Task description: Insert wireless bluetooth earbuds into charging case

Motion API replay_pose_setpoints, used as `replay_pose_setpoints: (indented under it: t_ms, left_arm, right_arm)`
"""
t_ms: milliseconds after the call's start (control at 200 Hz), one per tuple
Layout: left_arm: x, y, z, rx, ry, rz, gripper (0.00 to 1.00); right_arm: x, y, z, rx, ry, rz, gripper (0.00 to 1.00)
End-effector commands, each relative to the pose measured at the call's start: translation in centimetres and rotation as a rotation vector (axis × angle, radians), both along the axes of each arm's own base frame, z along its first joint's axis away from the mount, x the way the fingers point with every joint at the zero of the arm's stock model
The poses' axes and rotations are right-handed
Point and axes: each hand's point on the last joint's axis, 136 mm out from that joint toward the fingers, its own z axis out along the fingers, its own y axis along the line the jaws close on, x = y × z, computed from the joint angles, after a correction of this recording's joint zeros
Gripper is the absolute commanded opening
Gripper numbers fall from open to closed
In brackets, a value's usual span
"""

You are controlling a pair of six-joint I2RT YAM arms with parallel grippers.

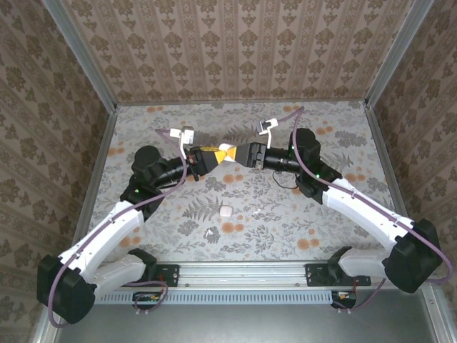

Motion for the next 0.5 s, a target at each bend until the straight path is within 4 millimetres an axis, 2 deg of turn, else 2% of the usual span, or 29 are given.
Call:
replay_pose_setpoints:
  t_ms: [0,180,370,440,495]
  left_arm:
    - [-0.7,0.3,2.3,-0.062,-0.015,-0.007,0.0]
    - [-0.8,0.3,2.2,-0.053,0.005,-0.013,0.0]
    - [-0.6,-0.1,1.4,-0.006,0.027,-0.027,0.0]
    - [-0.5,0.2,0.8,0.024,0.026,-0.004,0.1]
    - [-0.5,0.5,0.5,0.043,0.017,0.011,0.28]
  right_arm:
    - [-0.8,0.1,2.1,0.055,-0.061,0.046,0.42]
    - [-1.4,-0.1,1.9,0.05,-0.088,0.059,0.23]
    - [-2.1,-0.6,2.2,0.017,-0.156,0.055,0.1]
    - [-2.1,-1.0,2.2,-0.025,-0.181,0.045,0.09]
    - [-2.0,-1.3,1.8,-0.075,-0.193,0.039,0.09]
